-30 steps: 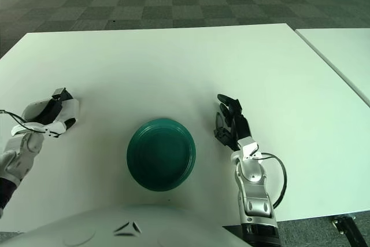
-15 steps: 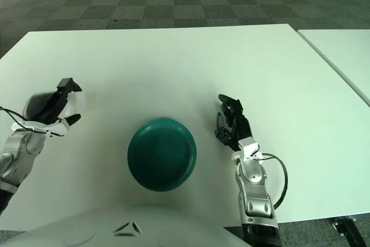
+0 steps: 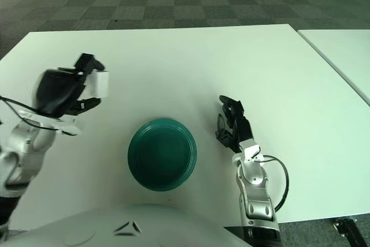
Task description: Put the charger into the plate.
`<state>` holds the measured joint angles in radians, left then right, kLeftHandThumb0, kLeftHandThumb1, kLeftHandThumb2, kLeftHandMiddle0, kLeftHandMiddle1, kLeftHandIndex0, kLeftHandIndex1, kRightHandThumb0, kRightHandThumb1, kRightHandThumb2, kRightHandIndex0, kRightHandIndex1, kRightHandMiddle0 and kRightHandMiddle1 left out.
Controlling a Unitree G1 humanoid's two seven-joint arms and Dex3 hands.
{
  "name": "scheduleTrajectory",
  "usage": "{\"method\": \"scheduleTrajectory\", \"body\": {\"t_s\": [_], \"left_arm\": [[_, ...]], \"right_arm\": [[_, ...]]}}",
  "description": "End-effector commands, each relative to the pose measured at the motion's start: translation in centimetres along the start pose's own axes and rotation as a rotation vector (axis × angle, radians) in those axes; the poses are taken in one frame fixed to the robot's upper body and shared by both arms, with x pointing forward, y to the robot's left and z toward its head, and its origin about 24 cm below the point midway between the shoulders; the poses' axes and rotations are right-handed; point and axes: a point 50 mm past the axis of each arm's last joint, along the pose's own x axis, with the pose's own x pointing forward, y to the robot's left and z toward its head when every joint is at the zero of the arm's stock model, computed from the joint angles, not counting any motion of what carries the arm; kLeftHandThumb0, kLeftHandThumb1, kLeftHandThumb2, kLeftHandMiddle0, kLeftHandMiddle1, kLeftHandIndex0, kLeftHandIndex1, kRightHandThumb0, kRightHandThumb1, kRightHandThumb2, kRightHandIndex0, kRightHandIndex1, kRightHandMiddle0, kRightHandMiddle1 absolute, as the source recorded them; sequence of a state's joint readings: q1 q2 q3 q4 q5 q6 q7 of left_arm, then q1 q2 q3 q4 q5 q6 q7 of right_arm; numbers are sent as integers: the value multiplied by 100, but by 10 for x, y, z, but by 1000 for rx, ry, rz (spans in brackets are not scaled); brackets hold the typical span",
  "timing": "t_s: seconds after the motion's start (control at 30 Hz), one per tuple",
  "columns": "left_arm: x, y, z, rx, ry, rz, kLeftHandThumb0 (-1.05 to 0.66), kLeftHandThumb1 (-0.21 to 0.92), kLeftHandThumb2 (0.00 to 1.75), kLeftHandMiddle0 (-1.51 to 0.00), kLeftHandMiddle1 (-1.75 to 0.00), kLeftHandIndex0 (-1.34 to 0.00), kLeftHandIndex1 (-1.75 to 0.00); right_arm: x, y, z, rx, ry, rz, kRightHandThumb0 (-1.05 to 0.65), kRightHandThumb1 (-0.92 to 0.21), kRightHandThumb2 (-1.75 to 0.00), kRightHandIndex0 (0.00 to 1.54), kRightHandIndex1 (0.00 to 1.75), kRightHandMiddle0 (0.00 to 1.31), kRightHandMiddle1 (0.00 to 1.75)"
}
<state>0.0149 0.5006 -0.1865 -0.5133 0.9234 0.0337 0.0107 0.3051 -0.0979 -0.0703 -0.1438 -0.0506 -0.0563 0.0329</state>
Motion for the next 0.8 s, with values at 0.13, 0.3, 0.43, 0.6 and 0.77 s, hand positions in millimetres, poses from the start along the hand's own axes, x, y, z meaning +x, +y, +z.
{"method": "scheduleTrajectory", "body": {"t_s": [0.13,0.3,0.43,0.6,0.77], "left_arm": [[21,2,28,-47,-152,16,-51,21,145,-125,-175,-70,-175],[28,3,45,-88,-223,-48,-52,19,146,-125,-175,-71,-175],[30,0,59,-108,-272,-110,-52,19,147,-126,-175,-71,-175],[29,-15,74,-146,-342,-209,-51,20,145,-124,-175,-70,-175],[24,-24,82,-207,-370,-301,-50,23,141,-120,-175,-67,-175]], "right_arm": [[-8,0,-11,8,69,6,-78,-92,-86,31,2,0,73],[-11,2,-11,8,69,7,-78,-92,-86,31,2,0,73],[-13,4,-11,9,69,8,-78,-92,-86,31,2,0,73],[-16,7,-11,10,68,8,-78,-92,-86,31,2,0,73],[-19,9,-10,10,68,9,-78,-92,-86,31,2,0,73]]}}
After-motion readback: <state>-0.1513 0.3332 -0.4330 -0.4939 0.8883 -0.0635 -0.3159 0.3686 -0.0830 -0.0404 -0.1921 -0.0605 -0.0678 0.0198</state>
